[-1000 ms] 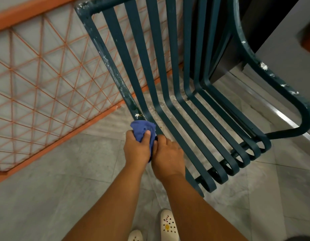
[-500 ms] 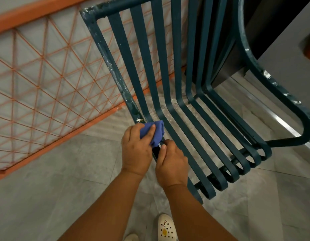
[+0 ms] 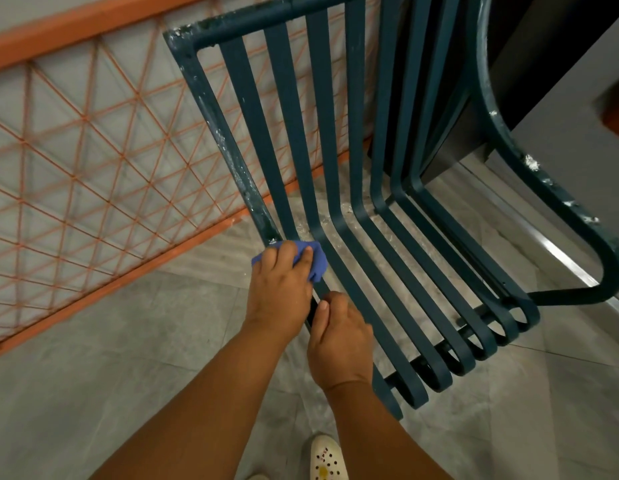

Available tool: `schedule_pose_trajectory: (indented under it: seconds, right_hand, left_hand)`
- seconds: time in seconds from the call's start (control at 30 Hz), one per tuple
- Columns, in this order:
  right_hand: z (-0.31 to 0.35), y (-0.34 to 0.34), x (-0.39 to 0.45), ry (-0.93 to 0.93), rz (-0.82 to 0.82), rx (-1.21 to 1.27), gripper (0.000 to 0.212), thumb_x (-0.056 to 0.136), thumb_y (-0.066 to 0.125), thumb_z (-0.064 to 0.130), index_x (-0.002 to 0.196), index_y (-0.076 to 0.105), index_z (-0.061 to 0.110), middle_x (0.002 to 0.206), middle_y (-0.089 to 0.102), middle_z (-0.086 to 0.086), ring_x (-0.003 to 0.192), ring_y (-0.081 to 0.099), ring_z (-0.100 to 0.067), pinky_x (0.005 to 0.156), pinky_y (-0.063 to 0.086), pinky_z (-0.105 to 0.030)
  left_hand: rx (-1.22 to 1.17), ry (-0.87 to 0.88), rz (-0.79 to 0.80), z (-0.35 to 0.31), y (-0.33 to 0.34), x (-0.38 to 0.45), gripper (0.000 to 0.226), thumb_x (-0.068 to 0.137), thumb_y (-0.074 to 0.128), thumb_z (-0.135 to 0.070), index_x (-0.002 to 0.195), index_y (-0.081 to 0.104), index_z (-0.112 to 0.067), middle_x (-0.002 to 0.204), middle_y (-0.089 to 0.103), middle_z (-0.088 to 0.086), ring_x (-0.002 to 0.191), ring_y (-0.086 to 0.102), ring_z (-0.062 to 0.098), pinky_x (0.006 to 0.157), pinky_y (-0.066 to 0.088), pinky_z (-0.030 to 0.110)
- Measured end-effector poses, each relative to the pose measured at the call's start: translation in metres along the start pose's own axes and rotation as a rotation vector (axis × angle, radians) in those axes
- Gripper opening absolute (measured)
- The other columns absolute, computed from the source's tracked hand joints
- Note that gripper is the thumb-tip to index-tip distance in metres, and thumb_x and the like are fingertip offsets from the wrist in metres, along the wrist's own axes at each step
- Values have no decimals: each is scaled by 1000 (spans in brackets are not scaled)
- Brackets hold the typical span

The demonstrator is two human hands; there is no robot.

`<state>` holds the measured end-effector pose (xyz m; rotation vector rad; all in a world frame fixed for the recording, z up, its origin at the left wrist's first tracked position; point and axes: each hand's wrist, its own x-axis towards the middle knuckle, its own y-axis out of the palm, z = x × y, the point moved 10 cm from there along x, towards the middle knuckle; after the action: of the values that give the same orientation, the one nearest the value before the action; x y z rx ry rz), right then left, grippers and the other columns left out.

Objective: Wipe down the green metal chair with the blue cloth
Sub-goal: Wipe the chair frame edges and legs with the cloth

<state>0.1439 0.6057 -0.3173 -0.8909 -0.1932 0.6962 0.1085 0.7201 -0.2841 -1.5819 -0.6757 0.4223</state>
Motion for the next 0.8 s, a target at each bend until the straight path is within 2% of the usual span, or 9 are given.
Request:
schedule_pose_trajectory:
  seconds: [0.1, 0.27, 0.33, 0.47, 0.67, 0.8]
  right_hand:
    - [1, -3, 0, -10, -21, 2, 32, 99, 20, 40, 95, 49, 28, 82, 52, 12, 76, 52, -12, 80, 43, -35]
    - [1, -2, 0, -20, -23, -20, 36, 98, 17, 43, 94, 50, 29, 79, 56, 11, 73, 53, -11, 78, 45, -34]
    - [2, -1, 0, -28, -14, -35, 35, 98, 16, 43, 92, 48, 30, 77, 53, 12, 71, 51, -11, 77, 44, -33]
    - [5, 0, 1, -45, 9, -54, 34, 98, 16, 42, 93, 48, 30, 76, 52, 12, 70, 49, -10, 78, 45, -33]
    - [4, 6, 2, -42, 40, -98, 44, 96, 12, 46, 102, 52, 29, 82, 58, 10, 77, 53, -12, 83, 45, -35]
    - [3, 21, 5, -47, 163, -254, 32, 98, 23, 42, 116, 48, 31, 95, 59, 5, 89, 53, -18, 86, 43, -37]
  left_hand:
    - [-6, 103, -43, -5, -6, -6, 53, 73, 77, -22, 123, 62, -11, 101, 62, 11, 84, 57, 30, 70, 50, 38]
    - [-78, -85, -17, 21, -4, 7, 51, 83, 68, -21, 132, 55, -13, 113, 56, 15, 95, 50, 32, 79, 48, 40]
    - [-118, -54, -2, 11, 0, 2, 52, 80, 71, -19, 130, 57, -11, 111, 58, 15, 93, 52, 34, 78, 50, 40]
    - [-131, 145, -10, 2, 0, -8, 55, 75, 76, -20, 127, 59, -11, 104, 61, 13, 87, 56, 32, 73, 54, 41]
    - [-194, -100, -41, 26, -3, 19, 51, 78, 73, -14, 126, 59, -6, 108, 57, 15, 95, 50, 34, 79, 53, 41]
    - [-261, 22, -11, 12, -1, 3, 47, 78, 70, -11, 124, 61, -7, 102, 59, 13, 90, 52, 34, 76, 53, 44]
